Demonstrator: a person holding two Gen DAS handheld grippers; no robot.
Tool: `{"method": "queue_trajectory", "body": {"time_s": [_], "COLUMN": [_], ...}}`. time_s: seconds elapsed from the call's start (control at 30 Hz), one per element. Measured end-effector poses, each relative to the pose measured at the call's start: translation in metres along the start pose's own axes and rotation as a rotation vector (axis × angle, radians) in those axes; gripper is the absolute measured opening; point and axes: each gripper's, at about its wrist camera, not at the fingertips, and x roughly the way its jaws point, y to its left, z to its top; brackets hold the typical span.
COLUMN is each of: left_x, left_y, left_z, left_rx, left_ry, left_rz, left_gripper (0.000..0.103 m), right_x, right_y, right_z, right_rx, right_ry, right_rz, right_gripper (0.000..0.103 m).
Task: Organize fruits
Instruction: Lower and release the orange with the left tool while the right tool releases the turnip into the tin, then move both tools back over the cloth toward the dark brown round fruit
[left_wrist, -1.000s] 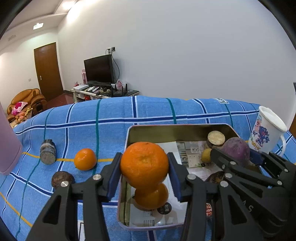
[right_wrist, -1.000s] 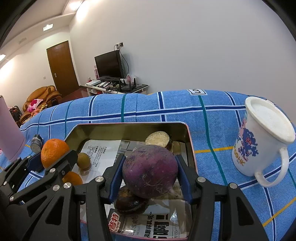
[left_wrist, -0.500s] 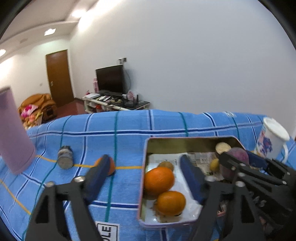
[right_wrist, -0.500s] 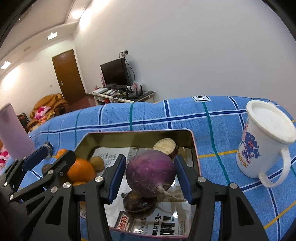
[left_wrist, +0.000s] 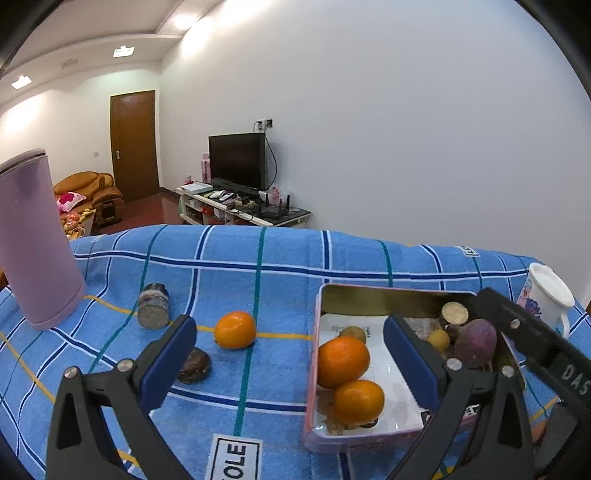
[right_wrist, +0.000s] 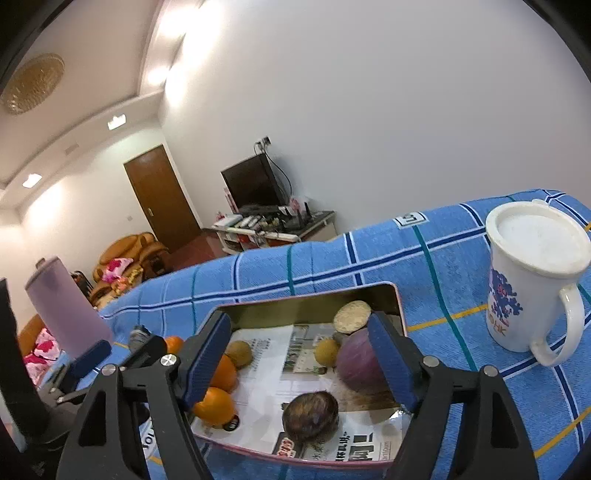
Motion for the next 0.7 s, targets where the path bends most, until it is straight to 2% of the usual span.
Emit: {"method": "queue_trajectory", "body": {"time_s": [0.13, 0.2, 0.3, 0.37, 0.47, 0.7], "left_x": [-0.002, -0.004, -0.007, -0.007, -0.006, -0.001], "left_y": [0.005, 0.01, 0.023, 0.032, 0.042, 0.053], "left_z": [0.001, 0.002, 0.005, 0.006, 0.005, -0.001], "left_rx": [-0.008, -0.015, -0.045, -0.065, -0.076, 0.004], "left_ry": [-0.006, -0.012, -0.018, -0.019, -0.018, -0.009], "left_rz": [0.003, 0.006, 0.029, 0.055, 0.091, 0.197], "left_gripper": [0.103, 0.103, 0.103, 0.103, 0.103, 0.103], "right_x": [-0.009, -0.018, -0.037, -0.05, -0.062, -0.055], "right_y": [0.001, 0.001, 0.004, 0.006, 0.002, 0.009], "right_z": [0.001, 0.002, 0.003, 0.004, 0.001, -0.003], "right_rx": [0.013, 0.022, -0.002, -0.009, 0.021, 0.016], "right_ry": [-0.039, -0.083, -0.185, -0.266, -0.339, -0.313], "right_rz": [0.009, -0.014, -0.13, -0.217, -0.267, -0.272], "right_gripper": [0.078, 0.078, 0.079, 0.095, 0.098, 0.098]}}
